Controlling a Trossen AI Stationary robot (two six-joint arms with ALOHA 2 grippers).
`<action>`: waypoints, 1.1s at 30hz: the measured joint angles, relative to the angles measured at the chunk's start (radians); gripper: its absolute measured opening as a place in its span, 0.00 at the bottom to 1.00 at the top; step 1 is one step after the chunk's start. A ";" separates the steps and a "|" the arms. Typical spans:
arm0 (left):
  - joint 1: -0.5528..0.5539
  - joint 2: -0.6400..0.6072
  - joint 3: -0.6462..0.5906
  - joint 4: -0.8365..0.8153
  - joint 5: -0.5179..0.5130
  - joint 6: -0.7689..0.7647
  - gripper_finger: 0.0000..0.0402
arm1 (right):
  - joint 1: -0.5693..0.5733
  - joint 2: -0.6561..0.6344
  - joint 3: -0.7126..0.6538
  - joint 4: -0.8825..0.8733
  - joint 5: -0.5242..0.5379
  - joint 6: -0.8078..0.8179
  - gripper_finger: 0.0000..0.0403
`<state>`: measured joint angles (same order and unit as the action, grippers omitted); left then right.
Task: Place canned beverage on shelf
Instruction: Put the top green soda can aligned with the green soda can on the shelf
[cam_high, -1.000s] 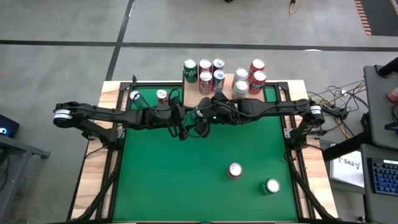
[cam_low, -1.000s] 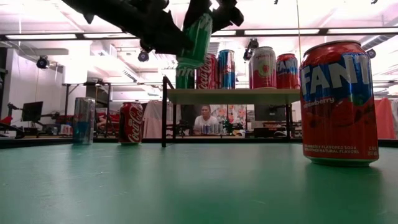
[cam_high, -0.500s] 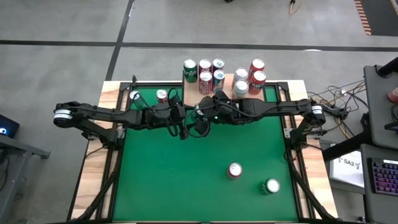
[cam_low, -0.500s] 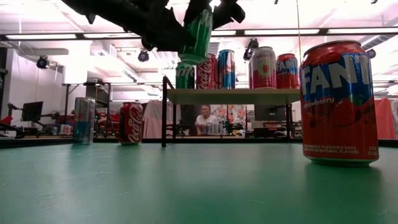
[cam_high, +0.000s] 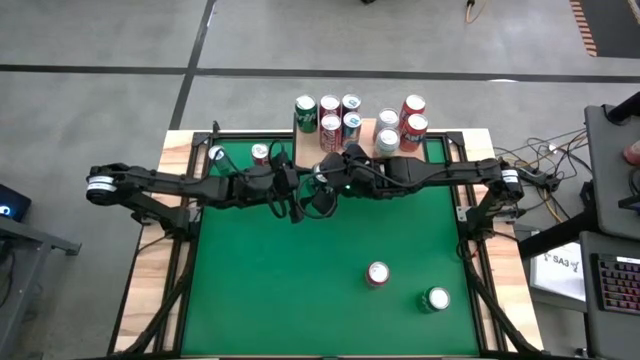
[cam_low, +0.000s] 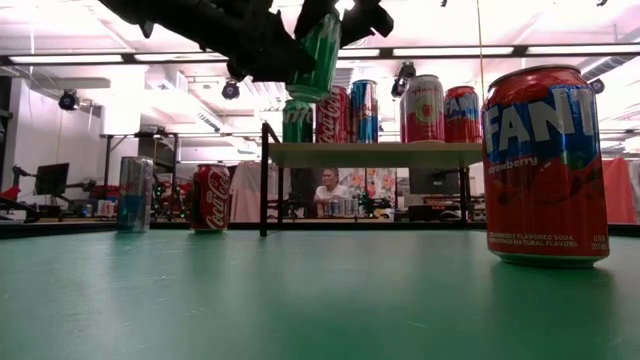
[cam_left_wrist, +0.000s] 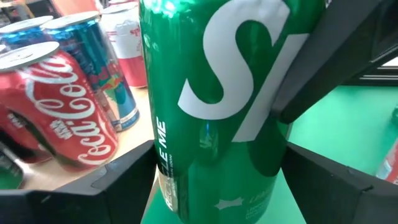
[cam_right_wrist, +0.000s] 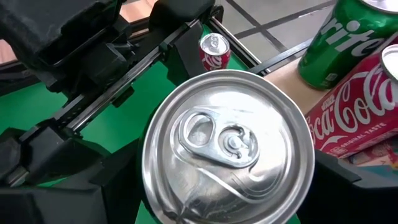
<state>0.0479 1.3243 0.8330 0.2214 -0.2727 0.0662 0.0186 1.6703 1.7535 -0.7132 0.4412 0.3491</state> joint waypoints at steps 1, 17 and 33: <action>0.001 0.000 0.000 0.003 0.017 0.006 0.78 | 0.000 0.000 0.000 -0.001 0.009 0.003 0.75; -0.001 -0.001 0.004 0.023 0.059 0.028 0.92 | 0.001 0.003 0.000 0.005 0.006 -0.006 0.75; -0.001 0.076 0.006 0.097 -0.013 0.038 0.79 | 0.000 0.005 -0.002 0.045 -0.002 -0.027 0.77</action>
<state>0.0467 1.3998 0.8391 0.3187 -0.2862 0.1039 0.0189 1.6756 1.7512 -0.6684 0.4390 0.3218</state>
